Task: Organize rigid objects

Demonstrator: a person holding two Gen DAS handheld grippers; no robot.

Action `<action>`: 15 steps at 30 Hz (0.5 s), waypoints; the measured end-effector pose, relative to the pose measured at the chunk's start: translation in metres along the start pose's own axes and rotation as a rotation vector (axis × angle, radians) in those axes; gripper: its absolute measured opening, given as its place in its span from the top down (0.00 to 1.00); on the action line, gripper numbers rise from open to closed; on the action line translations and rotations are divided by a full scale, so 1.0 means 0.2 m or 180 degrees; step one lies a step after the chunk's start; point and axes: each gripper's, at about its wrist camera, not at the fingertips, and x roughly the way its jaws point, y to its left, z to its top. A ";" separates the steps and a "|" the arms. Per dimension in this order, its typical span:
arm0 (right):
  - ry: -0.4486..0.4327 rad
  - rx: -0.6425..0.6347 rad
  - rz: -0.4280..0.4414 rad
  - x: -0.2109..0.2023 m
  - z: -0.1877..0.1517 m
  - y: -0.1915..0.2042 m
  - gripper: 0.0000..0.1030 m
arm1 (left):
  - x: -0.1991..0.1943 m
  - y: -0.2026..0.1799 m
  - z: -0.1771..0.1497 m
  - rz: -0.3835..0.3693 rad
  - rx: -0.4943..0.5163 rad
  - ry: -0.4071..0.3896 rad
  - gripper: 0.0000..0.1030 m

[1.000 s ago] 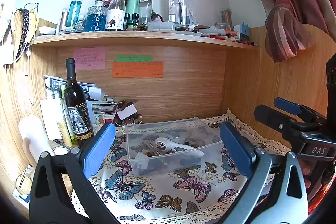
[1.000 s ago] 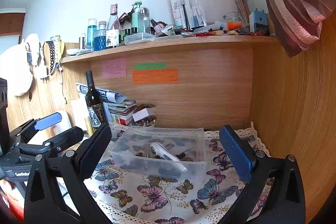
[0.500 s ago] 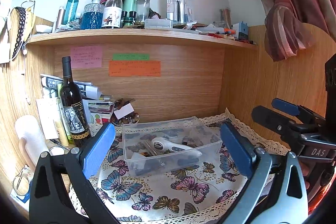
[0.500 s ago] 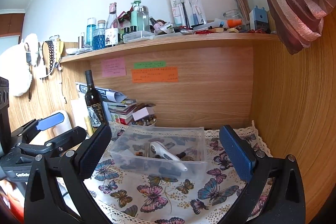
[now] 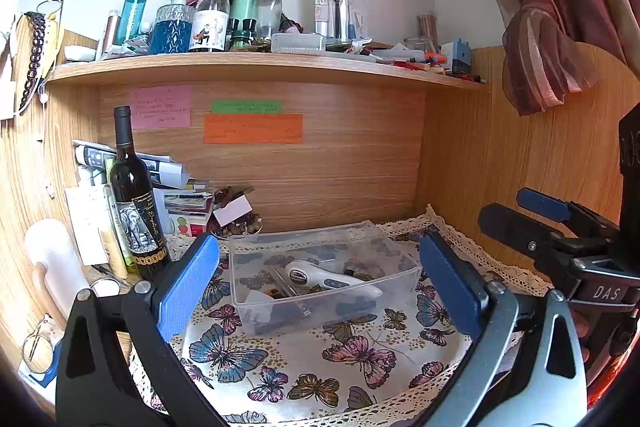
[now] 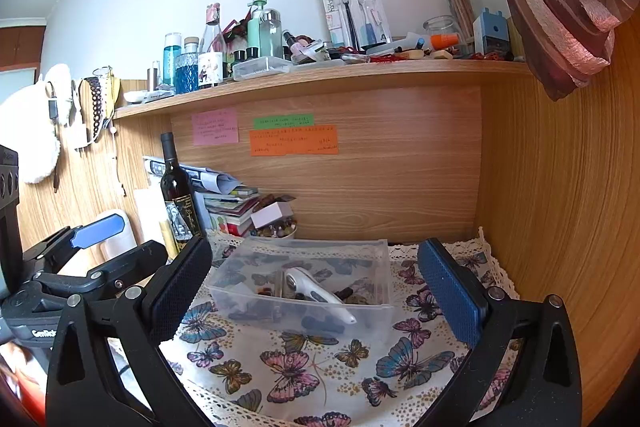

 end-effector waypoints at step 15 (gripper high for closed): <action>0.0018 0.0009 0.0004 0.00 -0.01 0.00 0.00 | 0.00 0.00 0.00 -0.0024 0.0000 0.0017 0.01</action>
